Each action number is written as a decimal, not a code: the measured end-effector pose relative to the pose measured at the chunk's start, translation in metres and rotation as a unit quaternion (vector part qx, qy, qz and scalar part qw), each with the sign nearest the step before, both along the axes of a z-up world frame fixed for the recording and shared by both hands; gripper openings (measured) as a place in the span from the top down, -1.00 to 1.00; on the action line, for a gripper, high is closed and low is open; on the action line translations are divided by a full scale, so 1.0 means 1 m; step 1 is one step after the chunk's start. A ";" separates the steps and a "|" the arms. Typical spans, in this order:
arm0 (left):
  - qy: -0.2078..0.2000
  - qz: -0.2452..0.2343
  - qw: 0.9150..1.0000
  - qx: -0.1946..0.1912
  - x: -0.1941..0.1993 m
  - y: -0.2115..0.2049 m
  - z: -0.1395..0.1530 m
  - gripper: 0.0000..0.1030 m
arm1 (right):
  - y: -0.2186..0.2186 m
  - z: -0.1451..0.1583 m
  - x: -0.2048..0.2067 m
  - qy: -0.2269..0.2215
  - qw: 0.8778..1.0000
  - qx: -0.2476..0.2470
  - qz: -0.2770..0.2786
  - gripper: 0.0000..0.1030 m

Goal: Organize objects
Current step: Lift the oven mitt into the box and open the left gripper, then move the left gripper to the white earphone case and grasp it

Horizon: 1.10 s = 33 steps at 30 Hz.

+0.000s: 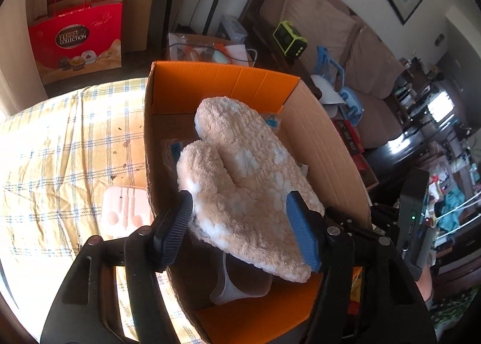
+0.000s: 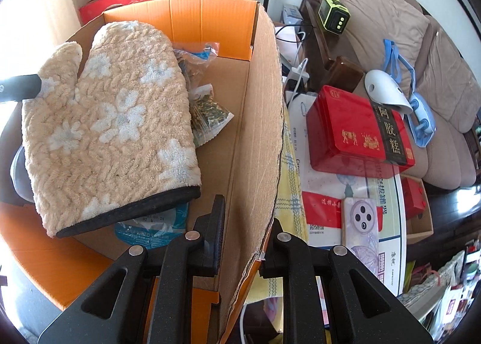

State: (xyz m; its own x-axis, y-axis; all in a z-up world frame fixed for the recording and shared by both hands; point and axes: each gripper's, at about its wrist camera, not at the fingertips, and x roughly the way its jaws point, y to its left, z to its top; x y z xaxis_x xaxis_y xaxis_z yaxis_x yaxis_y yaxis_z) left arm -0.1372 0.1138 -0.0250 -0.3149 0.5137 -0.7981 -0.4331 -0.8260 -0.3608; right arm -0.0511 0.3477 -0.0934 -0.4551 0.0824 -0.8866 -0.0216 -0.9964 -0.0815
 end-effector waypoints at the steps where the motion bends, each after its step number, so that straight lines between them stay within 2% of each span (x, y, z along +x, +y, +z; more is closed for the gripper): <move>1: 0.006 0.001 1.000 0.000 0.002 -0.002 0.004 -0.21 | 0.000 0.000 0.000 0.000 1.000 0.000 0.000 0.67; 6: 0.013 0.005 1.000 0.015 -0.001 -0.012 0.016 -0.29 | 0.000 0.000 0.000 -0.001 1.000 0.000 0.000 0.66; 17: 0.049 0.069 0.996 -0.018 -0.004 -0.046 0.033 -0.76 | 0.000 0.000 0.000 0.000 1.000 0.000 0.000 0.66; 23: 0.045 0.101 0.993 -0.042 -0.016 -0.077 0.025 -0.79 | 0.000 0.000 0.000 -0.001 1.000 0.000 0.001 0.66; 33: 0.008 0.143 0.988 -0.055 -0.036 -0.127 -0.010 -0.79 | 0.000 0.000 0.000 -0.001 1.000 0.000 0.000 0.66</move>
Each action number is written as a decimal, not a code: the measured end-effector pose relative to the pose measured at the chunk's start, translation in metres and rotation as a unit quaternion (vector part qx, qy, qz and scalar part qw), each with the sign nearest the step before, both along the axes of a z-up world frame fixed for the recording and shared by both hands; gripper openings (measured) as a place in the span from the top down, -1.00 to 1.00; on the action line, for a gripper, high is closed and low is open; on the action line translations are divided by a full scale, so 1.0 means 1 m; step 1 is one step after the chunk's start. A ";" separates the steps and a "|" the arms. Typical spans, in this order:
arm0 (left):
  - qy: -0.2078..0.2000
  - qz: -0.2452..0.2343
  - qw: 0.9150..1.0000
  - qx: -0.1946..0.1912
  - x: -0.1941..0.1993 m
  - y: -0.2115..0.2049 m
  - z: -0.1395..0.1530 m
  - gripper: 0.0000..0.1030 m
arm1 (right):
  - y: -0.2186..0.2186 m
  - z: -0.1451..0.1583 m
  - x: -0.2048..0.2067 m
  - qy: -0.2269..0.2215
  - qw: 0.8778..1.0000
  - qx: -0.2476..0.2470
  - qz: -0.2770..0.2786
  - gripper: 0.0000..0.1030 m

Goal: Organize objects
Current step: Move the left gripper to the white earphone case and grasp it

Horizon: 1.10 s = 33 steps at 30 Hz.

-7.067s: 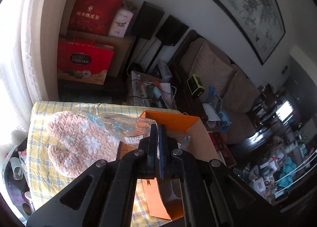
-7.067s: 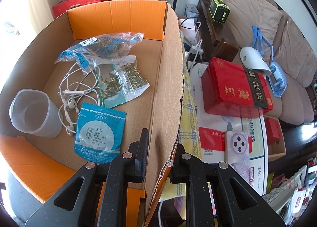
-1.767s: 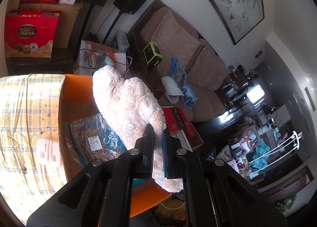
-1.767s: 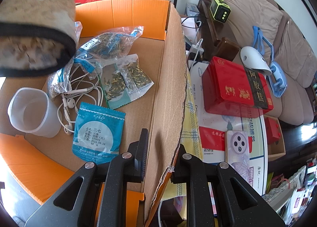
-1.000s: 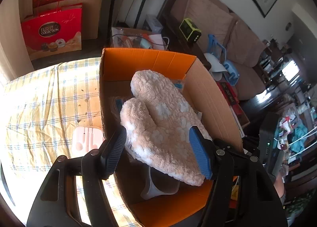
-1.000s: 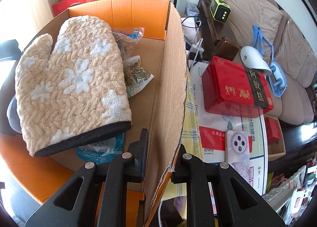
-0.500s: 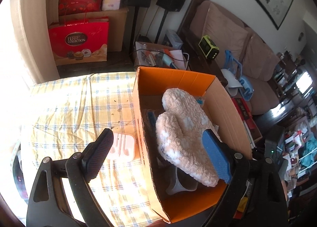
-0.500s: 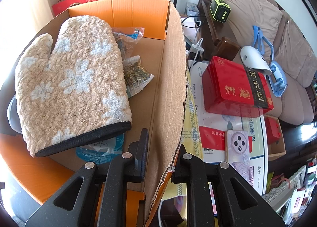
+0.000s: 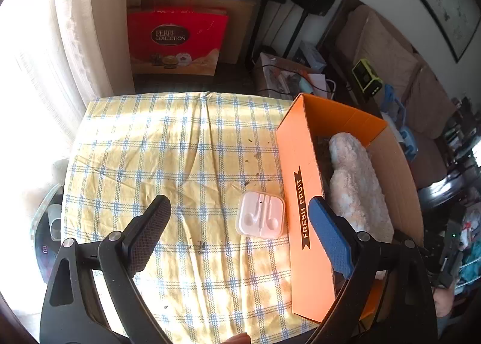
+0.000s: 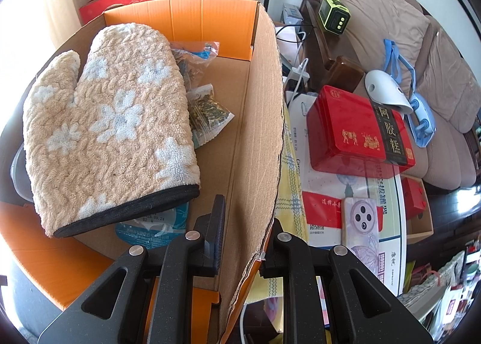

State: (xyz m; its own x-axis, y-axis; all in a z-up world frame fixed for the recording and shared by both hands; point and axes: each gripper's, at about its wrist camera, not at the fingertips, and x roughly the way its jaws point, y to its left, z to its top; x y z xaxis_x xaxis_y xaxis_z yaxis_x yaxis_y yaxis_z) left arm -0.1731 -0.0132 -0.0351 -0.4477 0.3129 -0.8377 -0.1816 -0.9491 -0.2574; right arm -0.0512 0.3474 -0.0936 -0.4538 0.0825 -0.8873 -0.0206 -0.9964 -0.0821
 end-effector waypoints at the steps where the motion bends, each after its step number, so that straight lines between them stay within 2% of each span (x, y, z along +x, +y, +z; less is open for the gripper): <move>1: -0.004 0.002 1.000 0.001 -0.001 -0.003 -0.004 -0.79 | 0.000 0.000 0.000 0.000 1.000 0.000 0.000 0.66; 7: -0.022 -0.005 1.000 0.004 -0.008 -0.011 -0.032 -0.79 | 0.000 -0.001 0.000 -0.001 1.000 0.001 -0.001 0.66; 12: 0.006 -0.068 0.998 -0.012 -0.003 0.003 -0.051 -0.79 | 0.001 -0.002 0.000 -0.002 1.000 0.000 -0.002 0.66; 17: 0.047 -0.146 0.986 -0.060 0.010 0.024 -0.069 -0.78 | 0.001 -0.002 0.000 -0.004 1.000 0.000 -0.002 0.66; 22: 0.054 -0.199 0.976 -0.064 0.018 0.039 -0.079 -0.76 | 0.001 -0.002 0.000 -0.004 1.000 0.000 -0.002 0.66; 27: 0.063 -0.239 0.967 -0.065 0.022 0.050 -0.082 -0.76 | 0.001 -0.002 0.000 -0.004 1.000 0.000 -0.002 0.66; 30: 0.064 -0.253 0.960 -0.097 0.023 0.058 -0.088 -0.76 | 0.001 -0.002 0.000 -0.004 1.000 0.000 -0.002 0.66; 33: 0.061 -0.259 0.957 -0.112 0.024 0.064 -0.093 -0.74 | 0.001 -0.002 0.000 -0.004 1.000 0.001 -0.002 0.66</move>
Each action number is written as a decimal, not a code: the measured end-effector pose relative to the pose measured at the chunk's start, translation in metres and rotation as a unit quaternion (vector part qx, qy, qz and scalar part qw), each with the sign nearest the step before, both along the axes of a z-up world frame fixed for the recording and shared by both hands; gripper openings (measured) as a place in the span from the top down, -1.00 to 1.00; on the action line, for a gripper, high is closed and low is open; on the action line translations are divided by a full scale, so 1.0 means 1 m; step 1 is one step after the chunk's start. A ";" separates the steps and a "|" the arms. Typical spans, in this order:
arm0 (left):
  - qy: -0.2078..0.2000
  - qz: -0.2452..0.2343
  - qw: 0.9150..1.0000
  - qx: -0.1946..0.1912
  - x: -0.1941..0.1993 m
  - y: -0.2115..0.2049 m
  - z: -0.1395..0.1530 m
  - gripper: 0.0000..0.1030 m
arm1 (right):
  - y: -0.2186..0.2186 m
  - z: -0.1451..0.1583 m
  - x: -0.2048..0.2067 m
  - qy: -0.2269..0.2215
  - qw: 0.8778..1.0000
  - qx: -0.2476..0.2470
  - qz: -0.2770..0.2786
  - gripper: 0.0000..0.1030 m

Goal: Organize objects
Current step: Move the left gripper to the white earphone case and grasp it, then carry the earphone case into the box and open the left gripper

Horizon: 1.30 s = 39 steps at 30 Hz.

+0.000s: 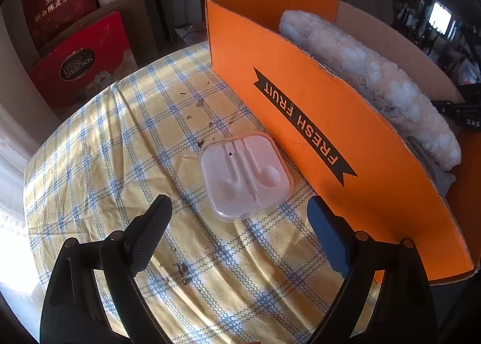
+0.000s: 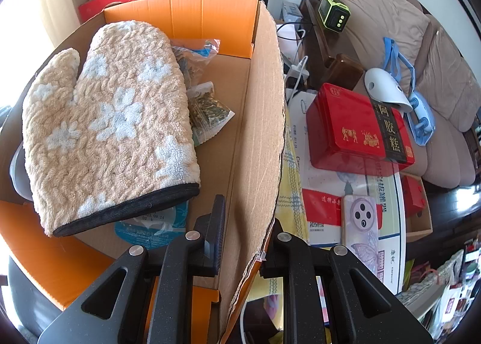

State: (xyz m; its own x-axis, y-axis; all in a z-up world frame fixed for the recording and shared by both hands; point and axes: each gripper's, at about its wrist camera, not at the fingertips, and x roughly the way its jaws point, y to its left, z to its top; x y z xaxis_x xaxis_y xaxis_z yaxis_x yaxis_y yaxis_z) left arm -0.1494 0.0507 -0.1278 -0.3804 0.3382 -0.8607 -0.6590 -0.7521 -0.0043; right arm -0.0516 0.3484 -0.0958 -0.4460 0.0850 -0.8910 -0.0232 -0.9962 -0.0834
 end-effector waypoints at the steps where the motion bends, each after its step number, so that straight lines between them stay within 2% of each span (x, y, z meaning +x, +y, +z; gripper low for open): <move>1: 0.000 0.001 1.000 -0.003 -0.002 -0.001 -0.001 -0.73 | 0.000 0.000 0.000 0.000 1.000 0.000 0.000 0.66; 6: 0.000 0.020 1.000 -0.011 -0.007 -0.007 -0.005 -0.73 | 0.000 0.000 0.000 -0.001 1.000 0.000 0.001 0.66; 12: -0.002 0.081 0.996 -0.021 -0.025 -0.023 -0.007 -0.68 | -0.001 0.000 0.000 -0.002 1.000 0.003 0.002 0.66; 14: -0.008 0.088 0.996 -0.011 -0.030 -0.027 -0.007 -0.67 | 0.000 0.000 0.000 -0.002 1.000 0.003 0.002 0.66; 18: -0.014 0.082 0.996 0.038 -0.036 -0.026 0.002 -0.67 | 0.000 0.000 0.000 -0.002 1.000 0.002 0.003 0.66; 21: -0.013 0.065 0.998 0.021 -0.036 -0.008 -0.001 -0.67 | 0.000 0.000 0.000 -0.003 1.000 0.003 0.003 0.66; 25: -0.011 0.037 0.999 -0.024 -0.034 0.014 -0.013 -0.66 | -0.001 0.000 0.000 -0.002 1.000 0.003 0.002 0.66; 26: -0.010 0.035 0.999 -0.037 -0.033 0.019 -0.017 -0.58 | 0.000 0.000 0.000 -0.002 1.000 0.003 0.003 0.66; 27: -0.009 0.035 0.998 -0.044 -0.033 0.023 -0.020 -0.59 | -0.001 0.000 0.000 -0.002 1.000 0.003 0.002 0.66; 30: -0.028 0.045 0.998 -0.020 -0.037 0.020 -0.021 -0.35 | 0.000 0.000 -0.001 -0.003 1.000 0.002 0.002 0.66; 32: -0.024 0.054 0.998 -0.015 -0.038 0.017 -0.021 -0.14 | 0.000 0.000 -0.001 -0.003 1.000 0.003 0.002 0.66; 39: -0.014 0.073 0.997 -0.003 -0.037 0.003 -0.010 -0.14 | 0.001 0.000 -0.001 -0.003 1.000 0.003 0.002 0.66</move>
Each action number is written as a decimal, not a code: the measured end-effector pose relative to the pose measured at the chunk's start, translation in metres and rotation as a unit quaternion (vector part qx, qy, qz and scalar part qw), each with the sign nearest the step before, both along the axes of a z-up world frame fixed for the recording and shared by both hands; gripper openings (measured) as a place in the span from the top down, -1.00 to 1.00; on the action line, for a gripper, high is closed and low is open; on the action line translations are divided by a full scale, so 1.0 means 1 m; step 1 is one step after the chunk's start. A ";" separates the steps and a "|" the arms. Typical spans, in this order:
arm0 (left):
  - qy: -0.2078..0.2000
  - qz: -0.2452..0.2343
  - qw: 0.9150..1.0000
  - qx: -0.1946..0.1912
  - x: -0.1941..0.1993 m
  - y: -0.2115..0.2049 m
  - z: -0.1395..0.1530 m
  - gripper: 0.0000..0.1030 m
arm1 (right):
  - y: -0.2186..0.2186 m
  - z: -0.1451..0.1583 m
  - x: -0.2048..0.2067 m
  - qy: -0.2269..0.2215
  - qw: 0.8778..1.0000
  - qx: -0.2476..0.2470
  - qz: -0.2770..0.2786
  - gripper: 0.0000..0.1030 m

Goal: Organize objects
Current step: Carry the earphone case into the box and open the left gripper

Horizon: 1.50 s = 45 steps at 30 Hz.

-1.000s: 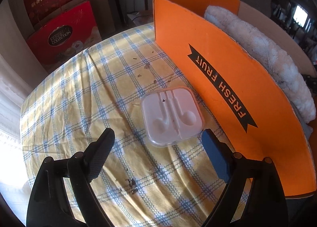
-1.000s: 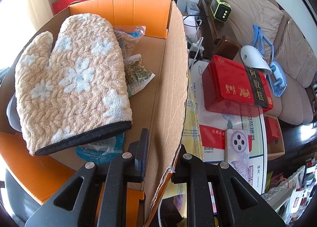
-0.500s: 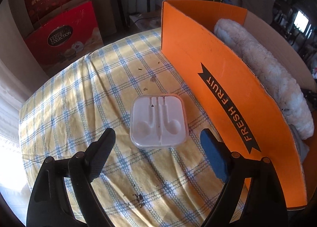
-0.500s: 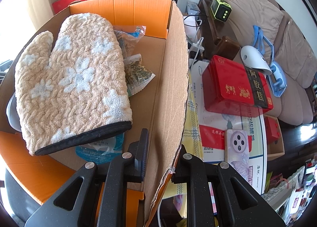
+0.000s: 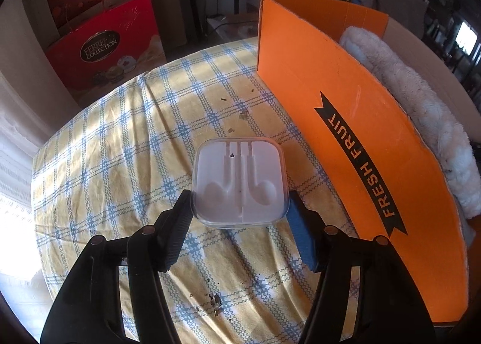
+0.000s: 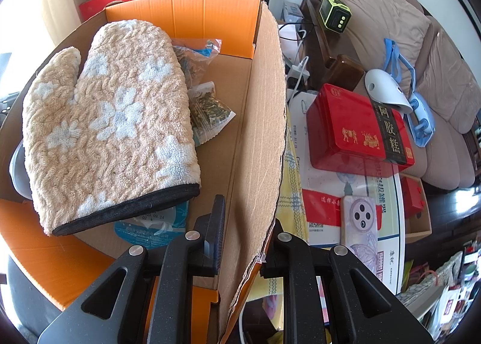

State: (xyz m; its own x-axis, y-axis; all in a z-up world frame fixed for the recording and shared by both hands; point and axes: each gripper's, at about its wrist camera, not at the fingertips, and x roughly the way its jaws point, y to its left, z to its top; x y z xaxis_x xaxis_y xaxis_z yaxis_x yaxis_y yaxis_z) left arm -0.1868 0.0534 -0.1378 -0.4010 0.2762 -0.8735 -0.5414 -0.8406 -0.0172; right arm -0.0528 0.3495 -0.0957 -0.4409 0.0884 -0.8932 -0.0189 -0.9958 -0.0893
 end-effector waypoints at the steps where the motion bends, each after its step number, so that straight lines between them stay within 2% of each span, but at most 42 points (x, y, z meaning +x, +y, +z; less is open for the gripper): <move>1: 0.003 0.002 1.000 0.005 0.001 -0.002 0.004 -0.14 | 0.000 0.000 0.000 0.000 1.000 0.000 0.000 0.66; 7: 0.030 0.008 0.998 0.055 0.014 -0.008 0.051 -0.14 | 0.000 0.000 0.000 0.000 1.000 0.000 0.000 0.66; 12: 0.065 -0.016 0.993 0.098 0.032 0.003 0.103 -0.14 | 0.000 0.000 0.000 0.000 1.000 0.000 0.000 0.66; 16: 0.065 -0.040 0.991 0.109 0.045 0.022 0.124 -0.14 | 0.000 0.000 0.000 0.000 1.000 0.000 0.000 0.66; 22: 0.061 -0.065 0.991 0.100 0.068 0.056 0.126 -0.14 | 0.000 0.000 0.000 0.000 1.000 0.000 0.000 0.66; 28: 0.051 -0.089 0.993 0.064 0.084 0.090 0.107 -0.14 | 0.000 0.000 0.000 0.000 1.000 0.000 0.001 0.66; 31: 0.050 -0.085 0.994 0.048 0.085 0.096 0.099 -0.16 | 0.000 0.000 0.000 0.000 1.000 0.000 0.000 0.65; 33: 0.049 -0.082 0.994 0.057 0.086 0.092 0.100 -0.26 | 0.001 0.000 0.000 0.000 1.000 0.001 0.000 0.65; 35: 0.048 -0.073 0.993 0.073 0.086 0.084 0.105 -0.51 | 0.001 0.000 0.000 0.000 1.000 0.000 0.000 0.65; 39: 0.054 -0.048 0.992 0.104 0.087 0.061 0.121 -0.70 | 0.001 0.000 0.000 0.000 1.000 0.000 0.000 0.65; 41: 0.058 -0.029 0.991 0.118 0.089 0.047 0.127 -0.85 | 0.001 0.000 0.000 0.000 1.000 0.000 0.000 0.65; 45: 0.062 0.007 0.989 0.134 0.092 0.023 0.133 -0.93 | 0.000 0.000 0.000 0.000 1.000 0.000 0.000 0.65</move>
State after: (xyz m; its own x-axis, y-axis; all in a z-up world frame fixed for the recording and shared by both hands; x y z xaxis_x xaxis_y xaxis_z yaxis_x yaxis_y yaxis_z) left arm -0.0948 0.0768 -0.0049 -0.5053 0.4847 -0.7140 -0.5413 -0.8224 -0.1753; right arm -0.0526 0.3498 -0.0962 -0.4414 0.0883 -0.8930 -0.0192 -0.9958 -0.0890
